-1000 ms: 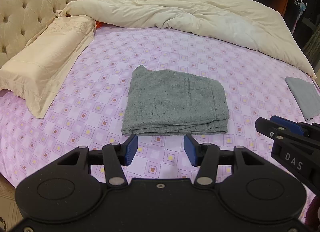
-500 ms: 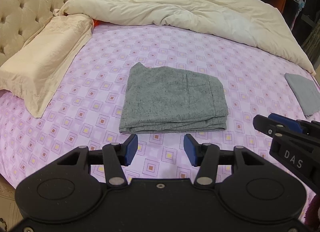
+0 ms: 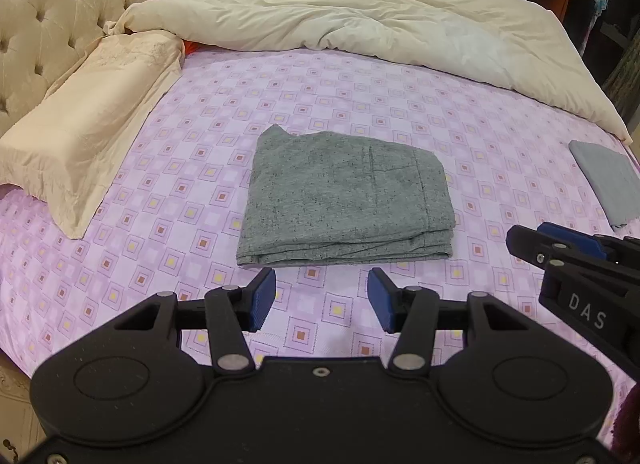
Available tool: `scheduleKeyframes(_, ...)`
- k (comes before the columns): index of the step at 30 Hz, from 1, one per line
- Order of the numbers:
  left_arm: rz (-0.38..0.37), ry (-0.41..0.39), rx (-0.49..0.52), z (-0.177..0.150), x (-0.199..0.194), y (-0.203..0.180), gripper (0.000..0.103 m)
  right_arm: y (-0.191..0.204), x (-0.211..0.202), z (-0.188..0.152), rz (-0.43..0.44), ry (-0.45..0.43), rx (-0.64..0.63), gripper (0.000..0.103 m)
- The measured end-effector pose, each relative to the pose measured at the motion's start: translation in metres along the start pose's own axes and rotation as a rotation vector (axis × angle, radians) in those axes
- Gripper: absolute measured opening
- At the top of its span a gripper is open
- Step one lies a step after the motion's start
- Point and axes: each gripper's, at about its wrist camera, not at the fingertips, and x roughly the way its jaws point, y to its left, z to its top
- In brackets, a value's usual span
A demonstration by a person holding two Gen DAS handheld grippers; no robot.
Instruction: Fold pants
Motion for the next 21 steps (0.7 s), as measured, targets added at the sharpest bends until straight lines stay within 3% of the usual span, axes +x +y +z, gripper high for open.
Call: scheduleKeyframes(21, 0.006, 0.002, 0.011, -0.001, -0.001, -0.012, 0.058, -0.004, -0.001, 0.0, 0.008, 0.008, 0.004, 0.021)
